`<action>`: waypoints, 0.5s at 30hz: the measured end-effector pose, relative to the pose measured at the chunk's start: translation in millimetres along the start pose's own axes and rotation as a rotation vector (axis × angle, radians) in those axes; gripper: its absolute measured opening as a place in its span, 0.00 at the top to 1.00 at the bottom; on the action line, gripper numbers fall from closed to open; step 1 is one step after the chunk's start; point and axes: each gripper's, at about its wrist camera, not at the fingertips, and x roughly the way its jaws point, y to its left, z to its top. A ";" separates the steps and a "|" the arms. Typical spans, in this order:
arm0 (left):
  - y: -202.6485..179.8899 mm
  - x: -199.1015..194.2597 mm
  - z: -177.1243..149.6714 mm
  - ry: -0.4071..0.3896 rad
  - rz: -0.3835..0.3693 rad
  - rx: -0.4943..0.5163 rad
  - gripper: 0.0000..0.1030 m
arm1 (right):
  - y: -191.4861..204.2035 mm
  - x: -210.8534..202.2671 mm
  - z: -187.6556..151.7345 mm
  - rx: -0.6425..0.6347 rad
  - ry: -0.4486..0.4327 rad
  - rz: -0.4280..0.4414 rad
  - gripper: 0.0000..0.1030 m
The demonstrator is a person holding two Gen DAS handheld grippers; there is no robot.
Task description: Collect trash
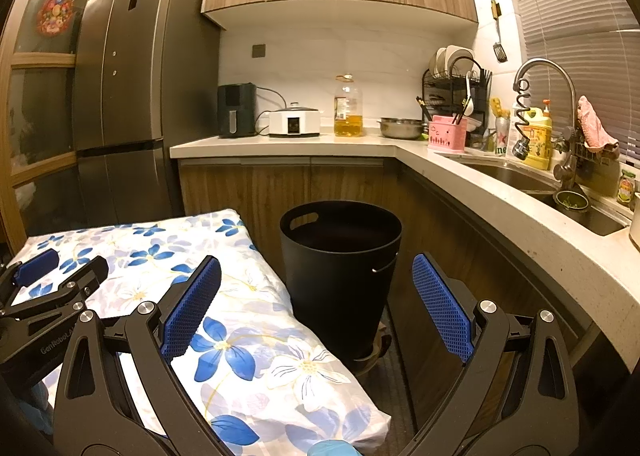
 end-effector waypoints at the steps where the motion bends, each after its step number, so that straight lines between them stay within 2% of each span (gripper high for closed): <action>1: 0.0 0.0 -0.1 0.002 -0.003 0.001 0.27 | 0.0 -0.3 -0.1 0.000 -0.001 0.000 0.08; 15: -1.9 -1.1 1.2 0.004 -0.012 0.009 0.25 | 0.7 -0.1 1.5 0.001 -0.004 -0.004 0.08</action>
